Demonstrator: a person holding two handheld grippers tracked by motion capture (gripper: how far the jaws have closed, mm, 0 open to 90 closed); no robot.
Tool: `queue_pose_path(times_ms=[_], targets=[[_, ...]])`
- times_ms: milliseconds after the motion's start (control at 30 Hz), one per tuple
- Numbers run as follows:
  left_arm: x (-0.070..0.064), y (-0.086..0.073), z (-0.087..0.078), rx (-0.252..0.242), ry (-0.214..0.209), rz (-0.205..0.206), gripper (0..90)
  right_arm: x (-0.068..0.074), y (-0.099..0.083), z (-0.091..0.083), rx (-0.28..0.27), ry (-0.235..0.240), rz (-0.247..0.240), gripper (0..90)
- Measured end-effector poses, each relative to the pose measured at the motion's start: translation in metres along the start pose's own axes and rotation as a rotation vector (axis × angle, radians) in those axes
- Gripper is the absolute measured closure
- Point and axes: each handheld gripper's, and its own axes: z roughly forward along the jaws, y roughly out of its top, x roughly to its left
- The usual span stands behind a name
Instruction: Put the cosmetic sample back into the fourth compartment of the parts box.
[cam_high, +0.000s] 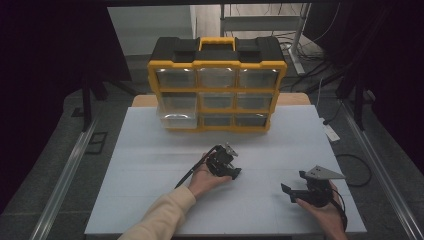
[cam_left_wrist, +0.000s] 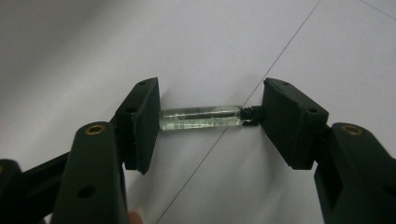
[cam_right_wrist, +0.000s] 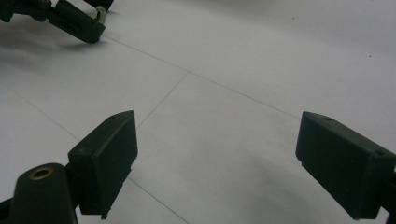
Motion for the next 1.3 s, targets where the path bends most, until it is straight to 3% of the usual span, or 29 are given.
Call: queue_pose_path(times_ms=[567,833,1300], targets=[[-0.001,-0.001,-0.001,-0.017,0.019,0.024,39.9,0.000,0.000,0.000,-0.001,-0.001,-0.001,13.1],[0.004,-0.001,-0.011,-0.044,0.007,0.001,39.9,0.000,0.000,0.000,0.000,-0.002,0.001,13.1],[0.007,-0.003,-0.031,-0.084,-0.010,0.008,39.9,0.000,0.000,0.000,0.002,-0.004,-0.002,13.1]])
